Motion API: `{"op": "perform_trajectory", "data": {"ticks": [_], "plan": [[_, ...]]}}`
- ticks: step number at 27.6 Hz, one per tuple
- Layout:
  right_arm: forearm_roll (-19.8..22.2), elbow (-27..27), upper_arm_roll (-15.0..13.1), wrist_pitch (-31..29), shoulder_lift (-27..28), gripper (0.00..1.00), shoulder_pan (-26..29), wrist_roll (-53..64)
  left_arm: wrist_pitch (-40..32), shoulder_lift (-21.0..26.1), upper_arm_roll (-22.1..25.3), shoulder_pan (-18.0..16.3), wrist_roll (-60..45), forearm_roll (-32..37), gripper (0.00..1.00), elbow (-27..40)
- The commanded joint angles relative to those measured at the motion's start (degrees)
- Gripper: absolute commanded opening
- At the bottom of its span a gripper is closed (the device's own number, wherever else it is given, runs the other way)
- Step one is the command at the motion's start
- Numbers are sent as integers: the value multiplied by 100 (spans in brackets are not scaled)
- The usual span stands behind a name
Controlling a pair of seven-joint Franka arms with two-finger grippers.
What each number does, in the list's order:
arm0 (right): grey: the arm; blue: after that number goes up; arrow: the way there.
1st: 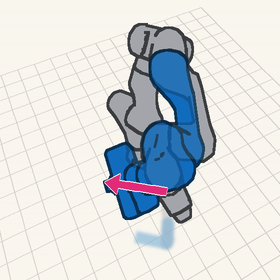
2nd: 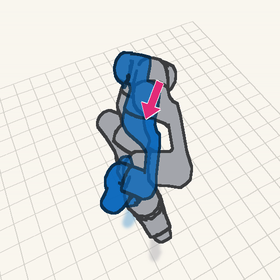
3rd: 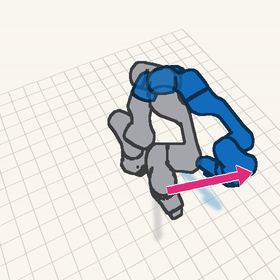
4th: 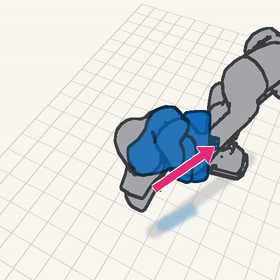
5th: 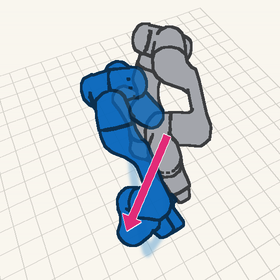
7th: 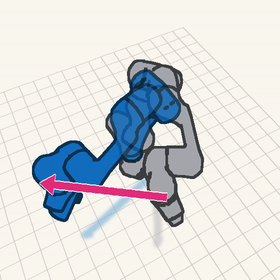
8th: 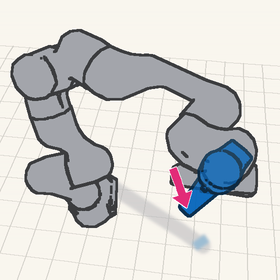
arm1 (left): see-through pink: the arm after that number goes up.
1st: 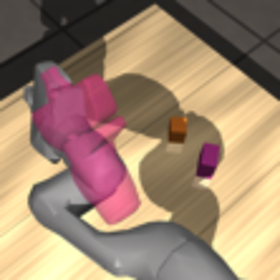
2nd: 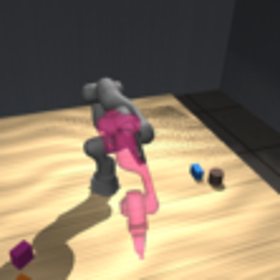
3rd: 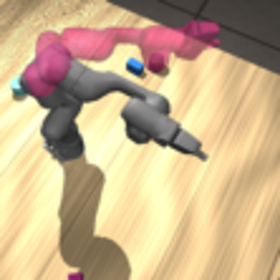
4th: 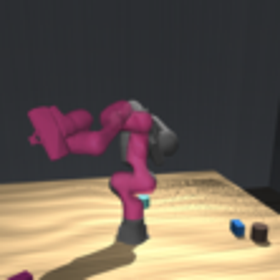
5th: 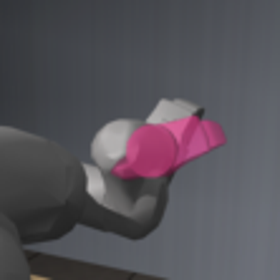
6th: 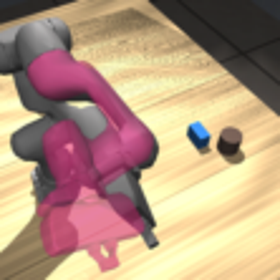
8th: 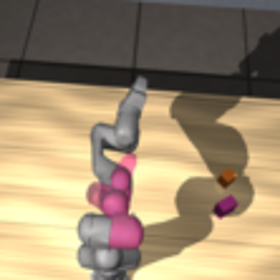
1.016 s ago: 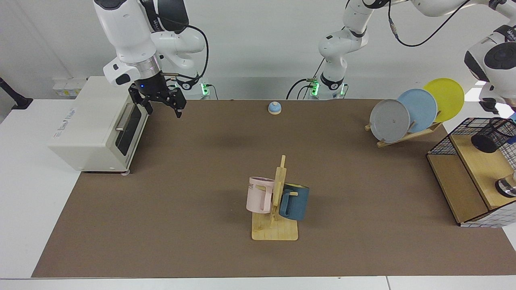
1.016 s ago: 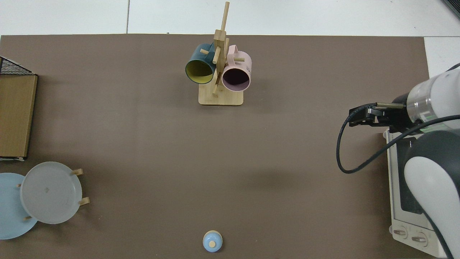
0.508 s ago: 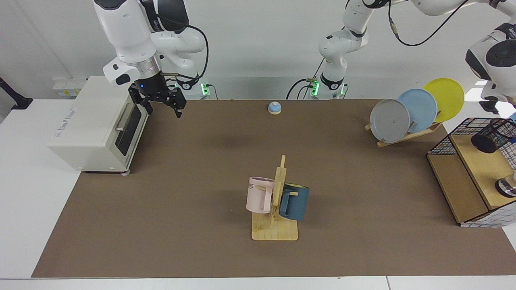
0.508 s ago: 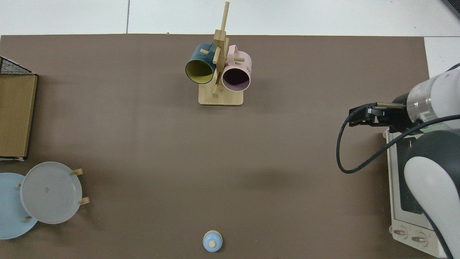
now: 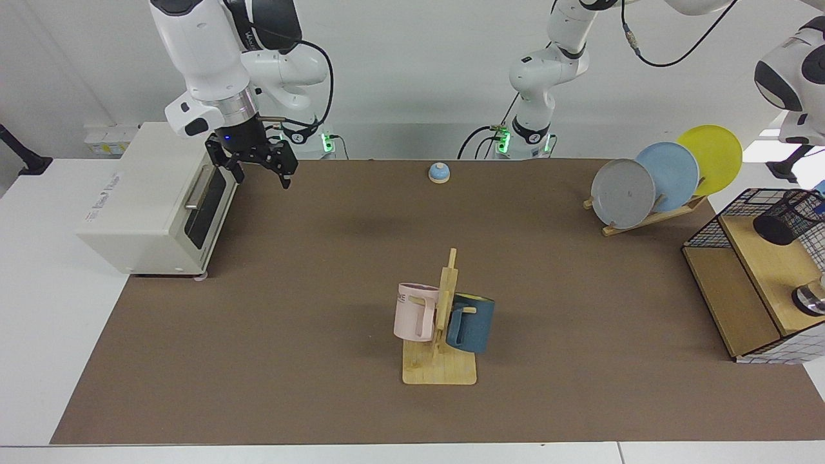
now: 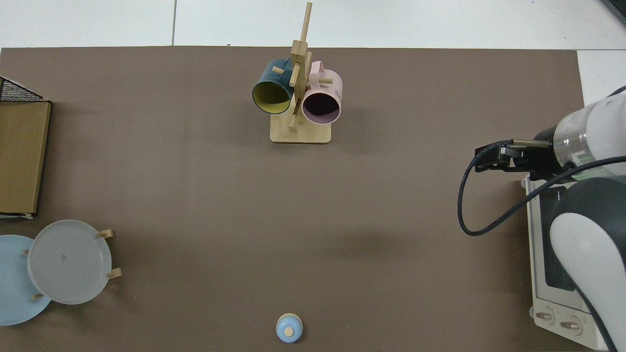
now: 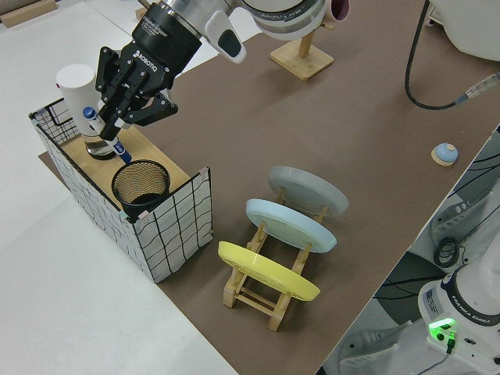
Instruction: Put markers into pen holder
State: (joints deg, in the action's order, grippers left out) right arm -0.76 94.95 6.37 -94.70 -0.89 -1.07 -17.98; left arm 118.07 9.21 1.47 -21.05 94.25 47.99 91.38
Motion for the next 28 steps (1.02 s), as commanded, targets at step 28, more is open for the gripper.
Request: {"op": "perform_trajectory", "data": {"ticks": [28], "plan": [[-74, -38, 39, 21, -8, 100, 55, -74, 313, -191, 354, 137, 50, -158, 0, 925]]}}
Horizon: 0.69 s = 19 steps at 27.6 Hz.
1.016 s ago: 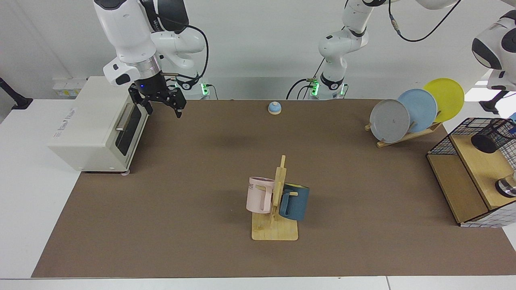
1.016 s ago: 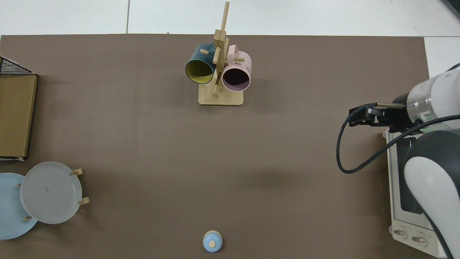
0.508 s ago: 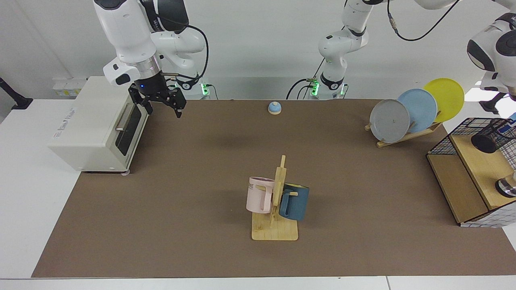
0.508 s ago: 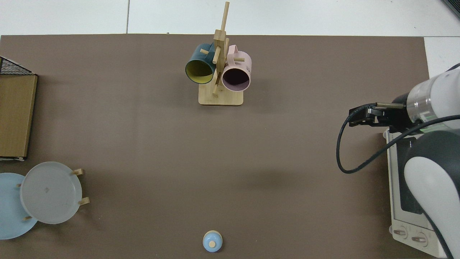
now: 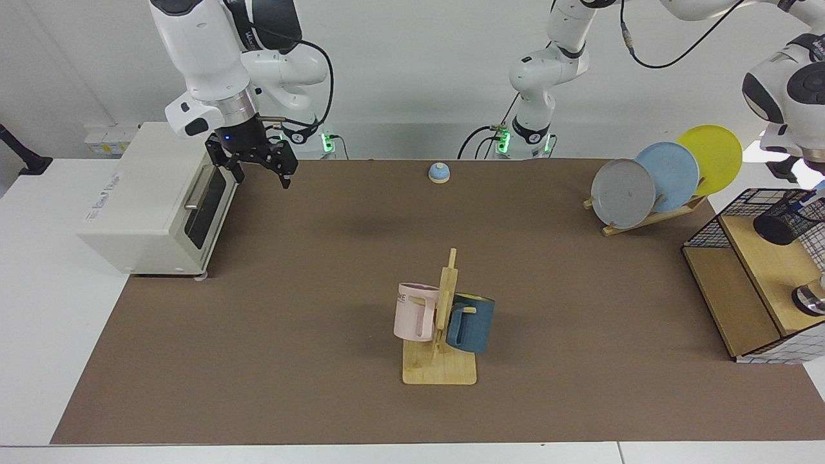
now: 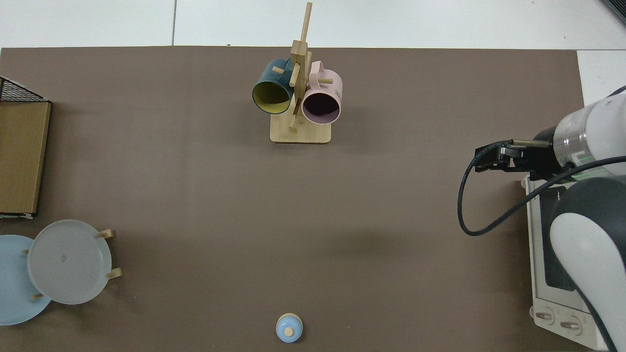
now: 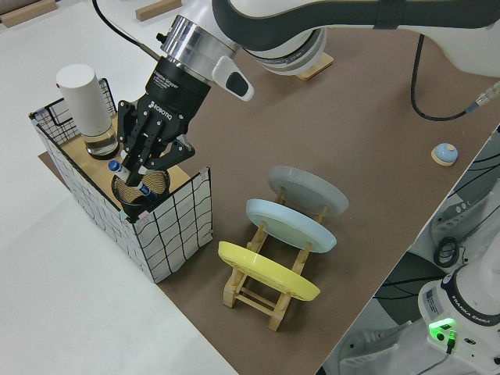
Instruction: Put markers into pen holder
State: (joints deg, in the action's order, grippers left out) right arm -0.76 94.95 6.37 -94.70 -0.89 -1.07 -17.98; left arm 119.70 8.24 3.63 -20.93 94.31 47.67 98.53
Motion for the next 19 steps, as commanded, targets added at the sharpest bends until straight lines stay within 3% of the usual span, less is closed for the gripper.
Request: {"op": "perform_trajectory", "data": {"ticks": [1, 19], "plan": [[-74, -38, 39, 21, -8, 100, 63, -74, 159, -86, 138, 124, 35, -161, 0, 245], [-74, -38, 39, 21, -8, 100, 55, -66, 176, 20, 138, 168, 44, -258, 0, 448]]}}
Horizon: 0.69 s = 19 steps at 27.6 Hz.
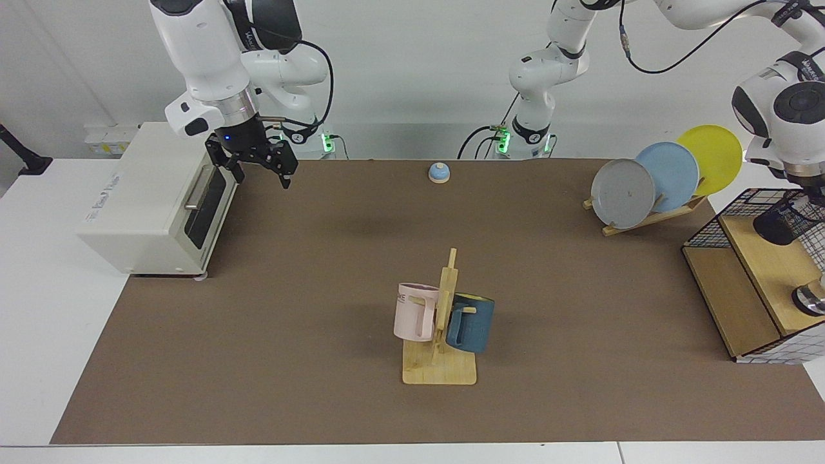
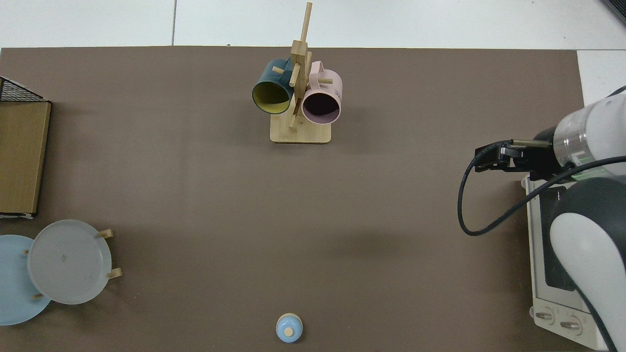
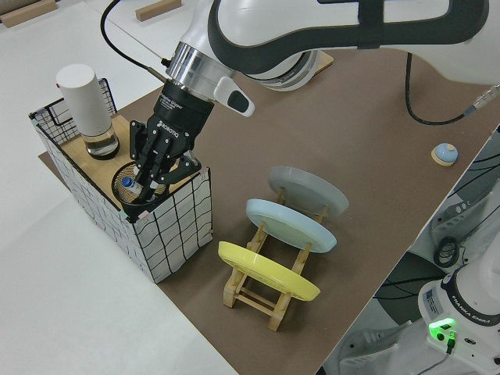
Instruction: Put markers into pen holder
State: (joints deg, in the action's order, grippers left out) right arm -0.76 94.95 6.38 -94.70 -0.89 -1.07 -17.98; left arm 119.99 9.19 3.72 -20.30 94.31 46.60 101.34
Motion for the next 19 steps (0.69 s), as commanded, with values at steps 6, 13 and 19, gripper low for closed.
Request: {"op": "perform_trajectory", "data": {"ticks": [6, 13, 19], "plan": [[-74, -38, 39, 13, -8, 100, 63, -74, 147, -75, 129, 105, 61, -169, 0, 158], [-74, -38, 39, 13, -8, 100, 55, -74, 147, -75, 129, 105, 79, -169, 0, 149], [-74, -29, 39, 21, -8, 100, 55, -74, 147, -40, 129, 105, 88, -169, 12, 88]]}}
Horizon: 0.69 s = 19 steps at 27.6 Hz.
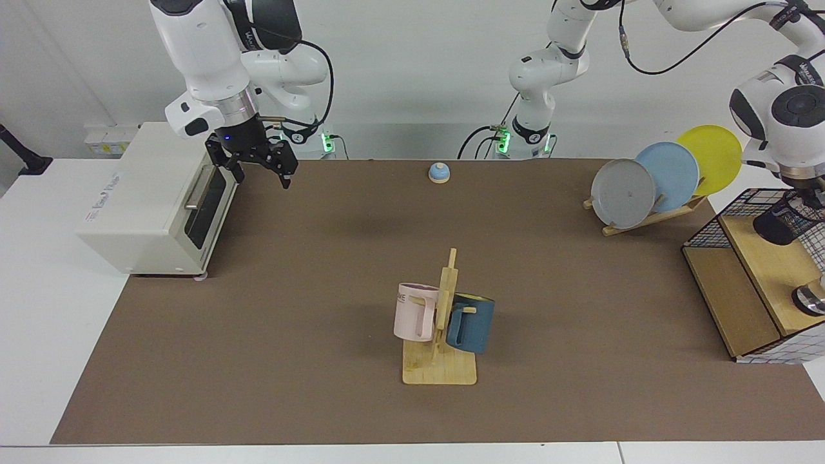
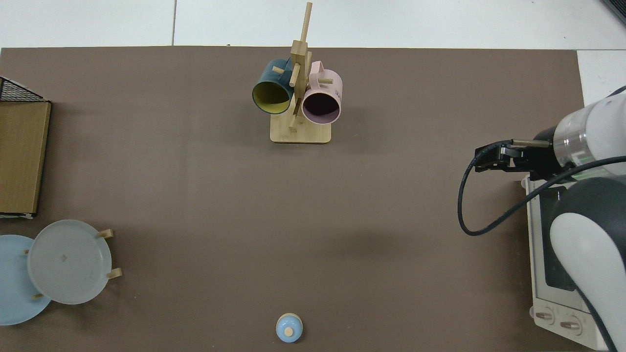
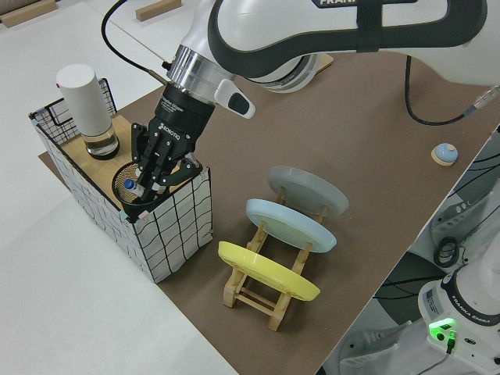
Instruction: Put markers into pen holder
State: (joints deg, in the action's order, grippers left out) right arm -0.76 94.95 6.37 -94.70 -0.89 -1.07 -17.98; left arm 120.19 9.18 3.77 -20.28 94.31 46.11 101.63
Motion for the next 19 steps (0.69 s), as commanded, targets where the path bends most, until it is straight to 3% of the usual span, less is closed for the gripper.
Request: {"op": "perform_trajectory", "data": {"ticks": [1, 3, 7, 19], "plan": [[-74, -38, 39, 21, -8, 100, 55, -74, 137, -39, 124, 103, 87, -103, 13, 50], [-74, -38, 39, 13, -8, 100, 55, -74, 137, -4, 124, 103, 96, -103, 16, 15], [-74, -29, 39, 21, -8, 100, 55, -74, 128, 22, 124, 130, 105, -103, 34, -81], [-74, -38, 39, 21, -8, 100, 63, -74, 128, 101, 124, 130, 351, -120, 39, -442]]}}
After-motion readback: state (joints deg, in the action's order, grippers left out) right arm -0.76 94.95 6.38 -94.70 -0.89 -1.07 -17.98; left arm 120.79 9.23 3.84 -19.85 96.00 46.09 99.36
